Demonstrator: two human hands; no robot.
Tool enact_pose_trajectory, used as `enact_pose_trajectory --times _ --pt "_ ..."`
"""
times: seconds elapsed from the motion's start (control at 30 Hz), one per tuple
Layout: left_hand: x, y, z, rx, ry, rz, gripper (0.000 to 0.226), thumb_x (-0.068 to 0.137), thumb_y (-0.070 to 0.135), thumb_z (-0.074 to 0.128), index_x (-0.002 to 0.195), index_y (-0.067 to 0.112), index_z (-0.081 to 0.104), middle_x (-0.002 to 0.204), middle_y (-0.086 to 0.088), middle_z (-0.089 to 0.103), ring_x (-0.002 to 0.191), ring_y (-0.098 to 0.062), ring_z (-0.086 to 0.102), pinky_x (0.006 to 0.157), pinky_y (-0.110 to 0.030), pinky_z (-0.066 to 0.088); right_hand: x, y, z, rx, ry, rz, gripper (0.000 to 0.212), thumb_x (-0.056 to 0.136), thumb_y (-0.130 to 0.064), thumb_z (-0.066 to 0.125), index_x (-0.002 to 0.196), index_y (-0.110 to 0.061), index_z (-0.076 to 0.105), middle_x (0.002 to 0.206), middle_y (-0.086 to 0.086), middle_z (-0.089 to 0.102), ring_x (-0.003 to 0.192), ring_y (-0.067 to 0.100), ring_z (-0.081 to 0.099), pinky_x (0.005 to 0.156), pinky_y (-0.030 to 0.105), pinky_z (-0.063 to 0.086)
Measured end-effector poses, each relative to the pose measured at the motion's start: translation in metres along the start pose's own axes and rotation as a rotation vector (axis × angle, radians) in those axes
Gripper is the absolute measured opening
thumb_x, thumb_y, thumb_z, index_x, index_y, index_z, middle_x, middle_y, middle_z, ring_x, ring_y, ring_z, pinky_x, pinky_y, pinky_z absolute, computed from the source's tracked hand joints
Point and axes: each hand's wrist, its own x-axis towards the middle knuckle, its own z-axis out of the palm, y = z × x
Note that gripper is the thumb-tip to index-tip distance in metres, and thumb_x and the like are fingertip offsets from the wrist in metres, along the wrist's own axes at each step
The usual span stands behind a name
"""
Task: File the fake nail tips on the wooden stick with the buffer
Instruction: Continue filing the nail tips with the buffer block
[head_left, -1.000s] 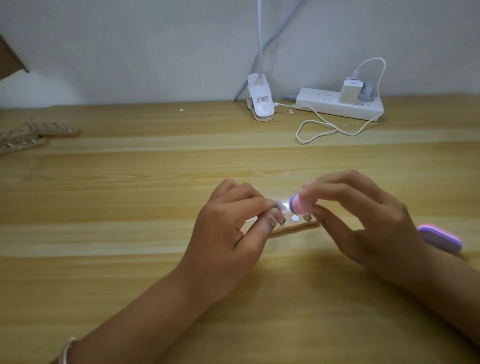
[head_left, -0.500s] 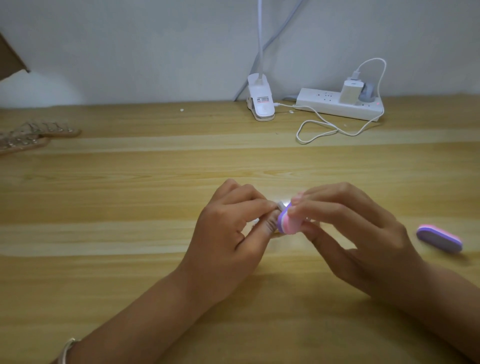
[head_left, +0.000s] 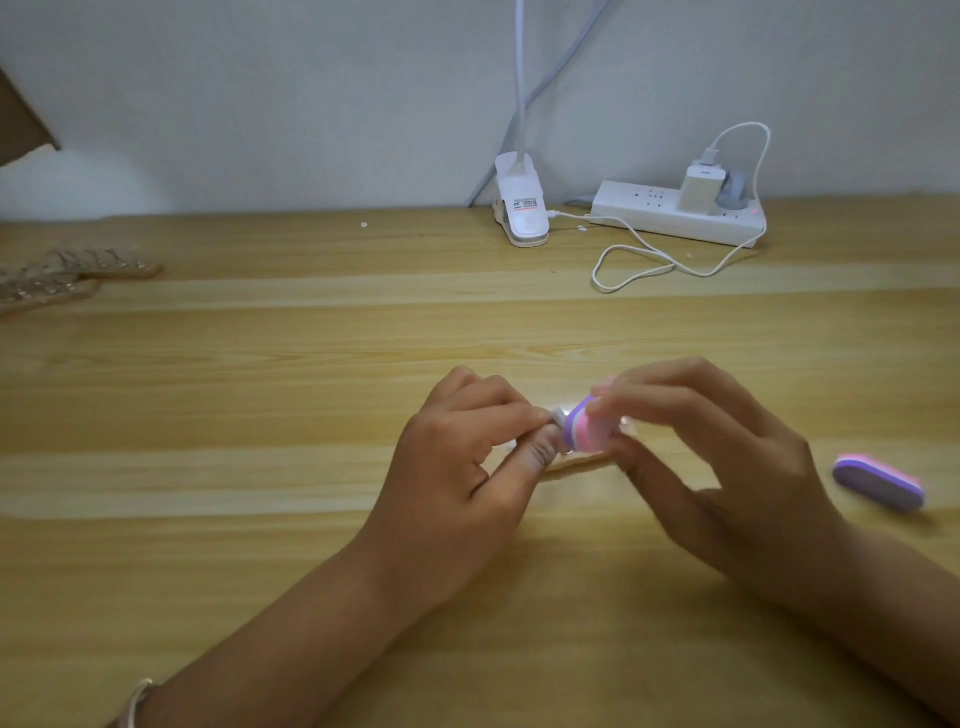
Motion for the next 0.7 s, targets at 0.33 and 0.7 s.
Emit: enact_pose_trajectory --times 0.33,0.7 --pt "0.001 0.0 0.001 -0.005 0.014 0.021 0.014 0.086 0.013 0.064 0.08 0.016 0.076 0.074 0.006 0.064 0.077 -0.019 0.052 0.072 -0.025 0.039 -0.001 -0.003 0.001 -0.017 0.006 -0.029 0.018 0.092 0.003 0.064 0.107 -0.005 0.069 0.102 0.012 0.066 0.098 0.026 0.065 0.088 0.038 0.053" --pt "0.0 0.001 0.001 -0.099 -0.029 0.052 0.013 0.087 0.013 0.064 0.081 0.015 0.076 0.074 0.006 0.063 0.075 -0.021 0.052 0.07 -0.031 0.041 -0.002 -0.009 0.003 -0.006 -0.002 -0.087 0.019 0.094 0.001 0.064 0.111 -0.007 0.066 0.106 0.006 0.063 0.103 0.023 0.064 0.093 0.036 0.052"
